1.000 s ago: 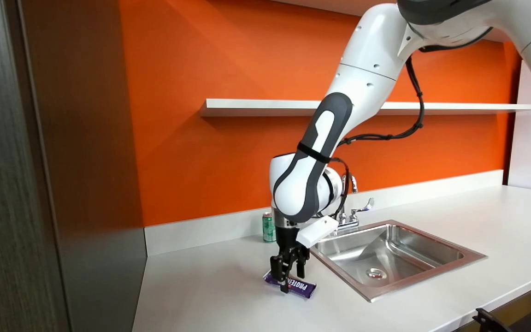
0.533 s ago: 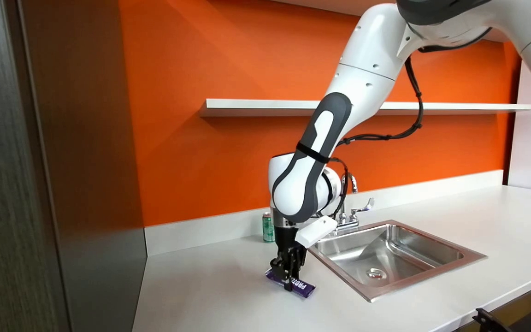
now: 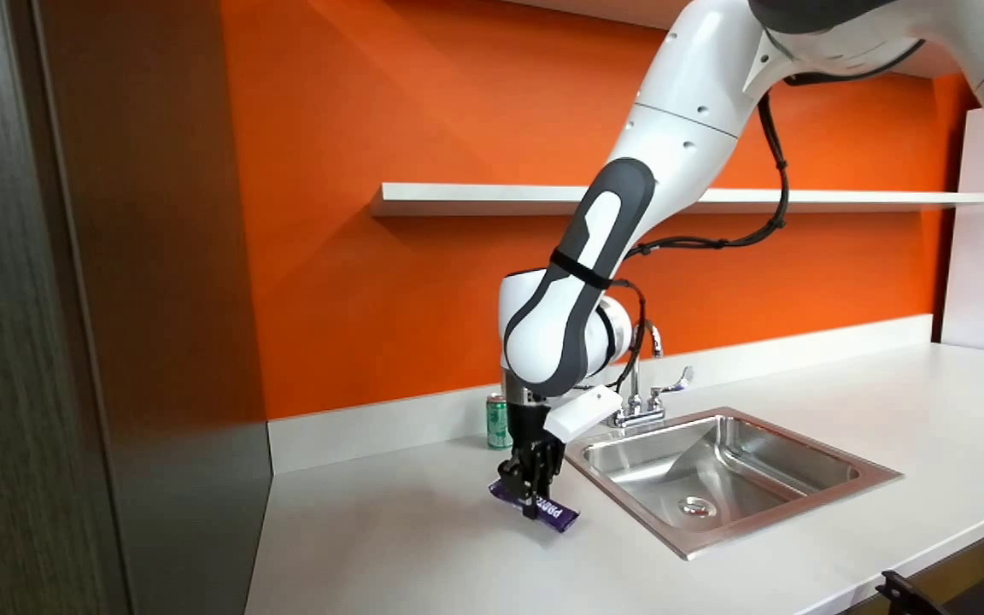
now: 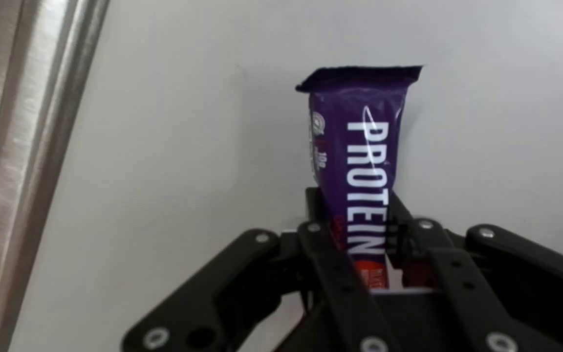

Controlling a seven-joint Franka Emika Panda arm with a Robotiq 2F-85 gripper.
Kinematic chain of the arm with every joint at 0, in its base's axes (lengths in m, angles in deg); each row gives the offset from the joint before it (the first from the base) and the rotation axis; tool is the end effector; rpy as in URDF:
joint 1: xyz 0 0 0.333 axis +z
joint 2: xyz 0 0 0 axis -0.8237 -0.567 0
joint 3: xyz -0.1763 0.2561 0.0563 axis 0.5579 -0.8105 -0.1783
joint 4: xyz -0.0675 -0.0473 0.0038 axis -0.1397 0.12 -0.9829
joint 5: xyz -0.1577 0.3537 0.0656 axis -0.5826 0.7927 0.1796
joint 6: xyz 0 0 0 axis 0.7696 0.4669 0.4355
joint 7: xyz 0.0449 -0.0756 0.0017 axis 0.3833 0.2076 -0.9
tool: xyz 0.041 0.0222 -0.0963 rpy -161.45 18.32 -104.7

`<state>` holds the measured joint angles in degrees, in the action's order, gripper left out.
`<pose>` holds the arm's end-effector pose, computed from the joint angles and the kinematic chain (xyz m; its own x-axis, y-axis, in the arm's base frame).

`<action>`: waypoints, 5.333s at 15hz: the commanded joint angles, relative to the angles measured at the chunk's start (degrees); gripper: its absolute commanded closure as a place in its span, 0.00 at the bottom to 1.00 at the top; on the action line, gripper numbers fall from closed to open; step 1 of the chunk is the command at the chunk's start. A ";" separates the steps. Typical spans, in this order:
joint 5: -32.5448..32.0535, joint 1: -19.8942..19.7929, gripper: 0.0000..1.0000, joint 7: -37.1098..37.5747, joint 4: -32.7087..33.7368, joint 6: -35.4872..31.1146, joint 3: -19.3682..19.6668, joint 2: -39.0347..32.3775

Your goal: Put the chocolate bar inside the sink

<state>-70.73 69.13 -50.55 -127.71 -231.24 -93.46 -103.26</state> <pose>0.5051 0.1895 0.1810 0.8695 0.4935 0.0191 0.4928 -0.8695 0.0326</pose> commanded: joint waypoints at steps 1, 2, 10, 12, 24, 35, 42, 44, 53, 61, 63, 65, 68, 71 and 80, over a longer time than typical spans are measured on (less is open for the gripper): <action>-0.27 -0.28 0.93 1.90 -2.01 1.51 0.23 6.07; -0.28 -0.42 0.93 2.15 -2.28 1.65 0.34 7.05; 1.32 -4.87 0.93 2.87 -3.13 1.78 3.53 9.72; 2.35 -7.21 0.93 2.36 -3.05 1.72 4.91 9.84; 8.12 -17.41 0.93 1.68 0.54 1.74 10.41 5.46; 9.74 -18.15 0.93 2.02 7.20 0.44 9.90 -7.64; 11.44 -19.61 0.93 1.49 11.11 -0.52 9.60 -14.49; 11.60 -20.27 0.93 1.25 11.66 -1.07 9.64 -15.97; 11.65 -22.24 0.93 1.22 12.98 -1.87 9.73 -19.44; 11.67 -22.69 0.22 1.27 11.60 -2.49 9.90 -17.80; 11.75 -22.80 0.07 1.26 10.60 -3.20 9.88 -16.36; 11.86 -22.87 0.00 1.28 8.78 -4.29 9.87 -13.88; 11.91 -22.73 0.00 1.31 5.87 -5.54 9.98 -9.94; 11.83 -22.50 0.00 1.17 1.18 -6.51 10.10 -4.72; 9.40 -19.96 0.00 2.31 -16.96 -5.52 11.81 14.48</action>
<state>-59.99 47.77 -48.53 -137.20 -236.86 -82.69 -97.24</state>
